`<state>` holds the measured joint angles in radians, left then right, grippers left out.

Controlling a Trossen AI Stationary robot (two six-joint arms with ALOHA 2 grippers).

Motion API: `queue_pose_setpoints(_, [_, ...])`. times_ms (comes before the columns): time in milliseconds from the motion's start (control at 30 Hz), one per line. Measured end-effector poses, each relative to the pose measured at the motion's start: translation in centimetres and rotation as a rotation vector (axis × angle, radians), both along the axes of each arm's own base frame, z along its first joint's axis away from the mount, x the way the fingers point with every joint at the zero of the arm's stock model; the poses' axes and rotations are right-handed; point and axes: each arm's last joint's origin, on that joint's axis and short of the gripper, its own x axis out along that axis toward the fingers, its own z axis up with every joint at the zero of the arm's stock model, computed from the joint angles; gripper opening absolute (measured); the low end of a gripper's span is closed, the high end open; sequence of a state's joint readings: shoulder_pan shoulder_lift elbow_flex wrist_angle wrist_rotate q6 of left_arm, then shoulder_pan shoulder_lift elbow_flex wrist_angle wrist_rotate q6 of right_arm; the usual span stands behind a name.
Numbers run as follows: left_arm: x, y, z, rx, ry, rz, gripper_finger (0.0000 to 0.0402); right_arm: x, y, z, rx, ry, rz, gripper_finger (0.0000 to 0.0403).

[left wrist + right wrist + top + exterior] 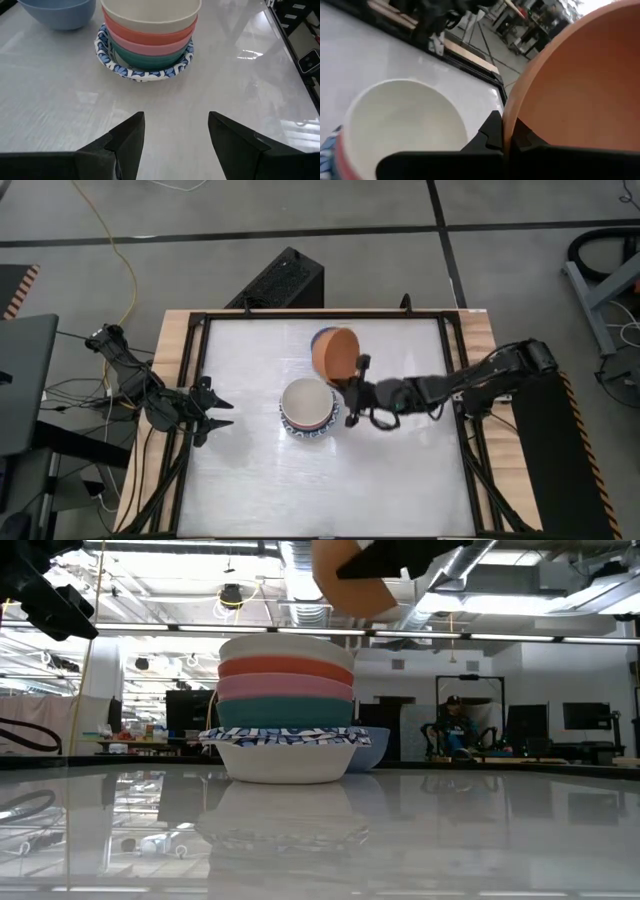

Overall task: Nest bowls inside each other
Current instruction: Stack the peach bowl on top of the white bowl

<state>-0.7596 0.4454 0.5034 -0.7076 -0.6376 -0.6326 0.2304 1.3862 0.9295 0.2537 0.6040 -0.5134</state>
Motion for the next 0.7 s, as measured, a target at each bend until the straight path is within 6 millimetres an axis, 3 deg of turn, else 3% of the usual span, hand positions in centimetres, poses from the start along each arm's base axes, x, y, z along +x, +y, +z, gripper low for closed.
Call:
queue_pose_setpoints(133, [0.0,0.0,0.0,0.001,0.001,0.000,0.0208,1.2,2.0,-1.7,-0.133,0.045,0.049,0.0006])
queue_pose_setpoints(267, [0.0,0.0,0.0,0.005,0.005,0.000,0.0208,2.5,2.7,-2.7,-0.290,0.051,0.056,0.0007])
queue_pose_setpoints(400, [0.0,0.0,0.0,0.005,0.005,0.000,0.0208,2.9,2.7,-3.0,-0.262,0.066,0.075,0.0008])
queue_pose_setpoints(533, [0.0,0.0,-0.1,0.006,0.006,0.000,0.0208,3.1,2.4,-2.9,-0.127,0.084,0.153,0.0009])
queue_pose_setpoints(700, [0.0,0.0,-0.1,0.009,0.009,0.000,0.0208,3.6,2.6,-1.8,-0.037,0.082,0.155,0.0009])
